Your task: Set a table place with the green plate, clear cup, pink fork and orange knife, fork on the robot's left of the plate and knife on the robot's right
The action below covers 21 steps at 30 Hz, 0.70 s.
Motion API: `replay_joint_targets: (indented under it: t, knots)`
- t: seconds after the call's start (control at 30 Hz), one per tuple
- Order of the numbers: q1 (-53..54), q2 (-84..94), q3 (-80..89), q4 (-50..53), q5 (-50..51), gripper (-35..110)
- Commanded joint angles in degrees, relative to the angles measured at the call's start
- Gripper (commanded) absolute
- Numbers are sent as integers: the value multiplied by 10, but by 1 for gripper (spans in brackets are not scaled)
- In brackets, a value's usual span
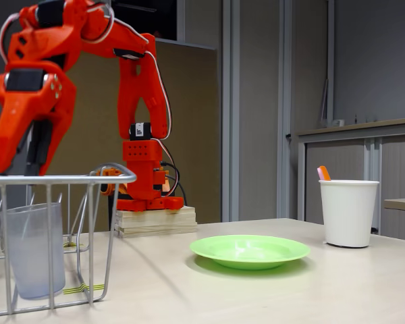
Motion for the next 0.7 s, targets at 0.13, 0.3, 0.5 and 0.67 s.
replay_joint_targets:
  t: [0.13, 0.3, 0.5, 0.67]
  knots:
    - [1, -11, 17, -4, -31, 29]
    - [-2, -10, 14, 7, -39, 33]
    - [-9, 5, 33, -22, -20, 46]
    - [-11, 14, 40, -28, 83, 35]
